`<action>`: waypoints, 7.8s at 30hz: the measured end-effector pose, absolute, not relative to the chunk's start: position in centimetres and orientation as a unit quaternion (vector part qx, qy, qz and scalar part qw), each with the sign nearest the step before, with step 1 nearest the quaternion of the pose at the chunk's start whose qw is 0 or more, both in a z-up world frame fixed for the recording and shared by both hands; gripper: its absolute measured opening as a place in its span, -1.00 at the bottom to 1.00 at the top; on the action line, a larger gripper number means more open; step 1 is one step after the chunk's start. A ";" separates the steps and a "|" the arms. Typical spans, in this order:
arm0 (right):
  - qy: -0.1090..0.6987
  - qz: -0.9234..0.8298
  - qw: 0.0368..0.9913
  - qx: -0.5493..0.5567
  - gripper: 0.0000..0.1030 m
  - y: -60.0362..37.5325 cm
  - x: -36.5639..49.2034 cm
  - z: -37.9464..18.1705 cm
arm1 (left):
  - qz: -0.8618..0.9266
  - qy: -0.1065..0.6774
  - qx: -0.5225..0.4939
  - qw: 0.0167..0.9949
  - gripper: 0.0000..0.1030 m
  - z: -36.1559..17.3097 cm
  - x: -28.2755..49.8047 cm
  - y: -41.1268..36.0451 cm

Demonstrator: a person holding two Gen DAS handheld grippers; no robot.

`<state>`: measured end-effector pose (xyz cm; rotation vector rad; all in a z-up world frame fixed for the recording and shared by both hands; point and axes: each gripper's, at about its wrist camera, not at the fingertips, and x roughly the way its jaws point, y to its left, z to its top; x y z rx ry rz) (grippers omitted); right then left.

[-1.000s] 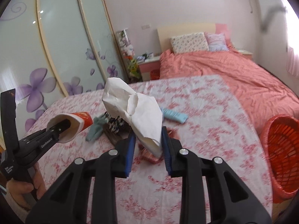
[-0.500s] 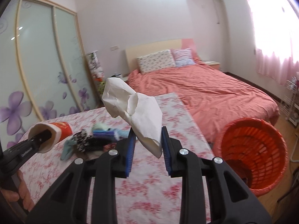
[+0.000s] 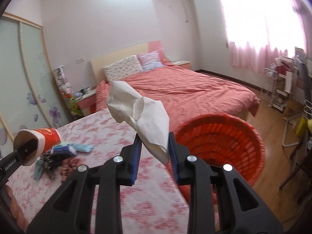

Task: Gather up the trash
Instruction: 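Carry tissue and cup to the orange basket and release both, then move both open tools back over the bed items, then grasp the brown plaid scrunchie with the right tool while the left tool grasps the green sock, then carry scrunchie and sock to the orange basket and release both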

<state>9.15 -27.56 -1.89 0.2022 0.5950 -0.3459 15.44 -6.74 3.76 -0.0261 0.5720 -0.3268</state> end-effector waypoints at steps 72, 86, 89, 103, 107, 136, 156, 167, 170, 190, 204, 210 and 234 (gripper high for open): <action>0.357 -0.152 0.917 0.091 0.07 -28.8 13.2 -7.0 | -0.016 0.340 0.034 0.940 0.63 -2.6 19.8 0.7; 0.435 0.015 0.900 0.025 0.15 -10.9 22.0 -12.9 | 0.066 0.383 -0.049 0.920 0.63 -5.5 23.0 14.3; 0.453 0.008 0.891 0.023 0.15 -9.6 23.6 -14.3 | 0.056 0.389 -0.046 0.918 0.59 -6.0 23.5 14.4; 0.470 0.012 0.883 0.018 -0.67 -8.9 23.7 -14.9 | 0.038 0.425 -0.042 0.903 -0.12 -8.1 25.9 13.7; 0.455 -0.019 0.890 0.019 -0.68 -10.6 23.5 -14.3 | 0.034 0.427 -0.050 0.902 -0.47 -7.9 25.8 13.9; 0.486 -0.075 0.870 0.036 0.30 -14.0 25.4 -16.4 | 0.054 0.426 -0.040 0.902 -0.26 -8.1 26.0 14.3; 0.490 -0.075 0.868 0.026 0.36 -13.9 25.4 -16.4 | 0.057 0.426 -0.039 0.902 -0.23 -8.1 25.9 14.2; 0.490 -0.075 0.868 0.026 0.36 -13.9 25.4 -16.4 | 0.057 0.426 -0.041 0.902 -0.22 -8.1 25.9 14.3; 0.490 -0.075 0.868 0.026 0.36 -13.9 25.4 -16.4 | 0.057 0.426 -0.041 0.902 -0.22 -8.1 25.9 14.3; 0.473 -0.061 0.879 0.013 -0.44 -12.8 24.5 -15.6 | 0.006 0.436 0.011 0.900 -0.68 -7.8 26.2 13.0; 0.459 -0.060 0.882 0.091 -0.62 -14.5 22.0 -12.9 | -0.037 0.398 -0.003 0.917 -0.81 -5.0 24.1 13.7; 0.433 -0.051 0.894 0.099 -0.62 -15.7 20.6 -10.1 | -0.045 0.358 -0.005 0.932 -0.81 -1.0 22.4 12.1; 0.346 -0.162 0.914 0.139 -0.62 -34.5 10.4 -1.8 | -0.316 0.319 0.008 0.894 -0.81 2.7 18.2 -14.3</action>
